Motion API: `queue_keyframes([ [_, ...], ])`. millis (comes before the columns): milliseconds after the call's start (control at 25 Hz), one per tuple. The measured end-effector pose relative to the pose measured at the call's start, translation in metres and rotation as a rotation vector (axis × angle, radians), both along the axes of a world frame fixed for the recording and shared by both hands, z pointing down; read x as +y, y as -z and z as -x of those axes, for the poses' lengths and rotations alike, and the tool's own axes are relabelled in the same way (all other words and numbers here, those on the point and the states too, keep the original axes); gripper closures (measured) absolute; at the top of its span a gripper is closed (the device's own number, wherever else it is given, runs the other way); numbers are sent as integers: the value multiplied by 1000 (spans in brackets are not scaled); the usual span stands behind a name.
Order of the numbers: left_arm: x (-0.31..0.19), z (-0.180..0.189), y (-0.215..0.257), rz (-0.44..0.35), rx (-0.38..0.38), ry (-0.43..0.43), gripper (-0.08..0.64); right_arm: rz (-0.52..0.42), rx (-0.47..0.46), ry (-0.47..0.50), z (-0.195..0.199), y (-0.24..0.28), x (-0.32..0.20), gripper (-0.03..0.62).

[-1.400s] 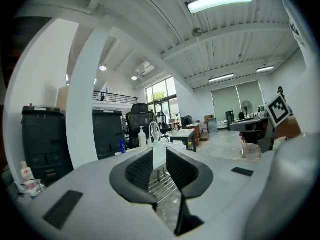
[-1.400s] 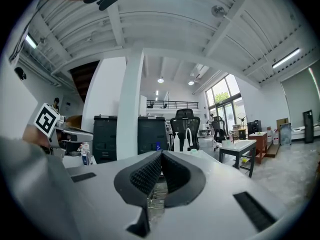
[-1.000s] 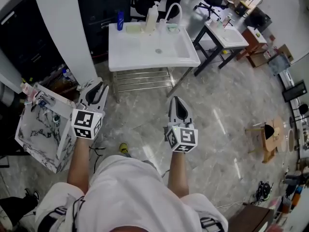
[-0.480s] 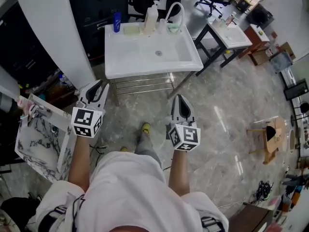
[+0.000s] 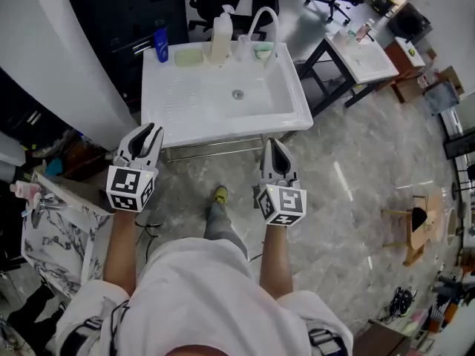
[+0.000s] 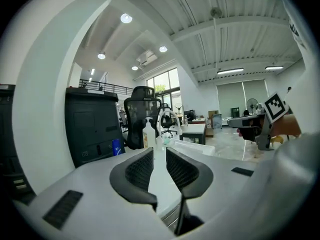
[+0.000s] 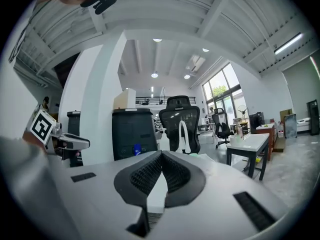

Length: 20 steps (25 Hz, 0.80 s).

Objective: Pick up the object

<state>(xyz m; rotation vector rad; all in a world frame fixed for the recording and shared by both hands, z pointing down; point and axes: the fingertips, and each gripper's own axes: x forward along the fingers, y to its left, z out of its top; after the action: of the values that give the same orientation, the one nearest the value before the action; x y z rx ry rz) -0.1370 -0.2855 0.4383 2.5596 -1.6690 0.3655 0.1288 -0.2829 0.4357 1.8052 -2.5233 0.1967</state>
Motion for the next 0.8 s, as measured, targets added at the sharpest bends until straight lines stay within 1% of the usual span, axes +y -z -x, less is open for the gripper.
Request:
queue_keyframes([
  [200,-77,-38,-7,28,-26,2,486,17,-11,9,-37,-8,-80,586],
  [480,-171,-86,0,34,-64,35,486,39,-37,98,-62,-13,-181,586],
  [600,-193,-96,1,39,-81,48,486,45,-48,132,-63,-15,-210,586],
  [800,-208,-91,-1,66,-103,77,486,59,-49,191,-49,-19,-232,586],
])
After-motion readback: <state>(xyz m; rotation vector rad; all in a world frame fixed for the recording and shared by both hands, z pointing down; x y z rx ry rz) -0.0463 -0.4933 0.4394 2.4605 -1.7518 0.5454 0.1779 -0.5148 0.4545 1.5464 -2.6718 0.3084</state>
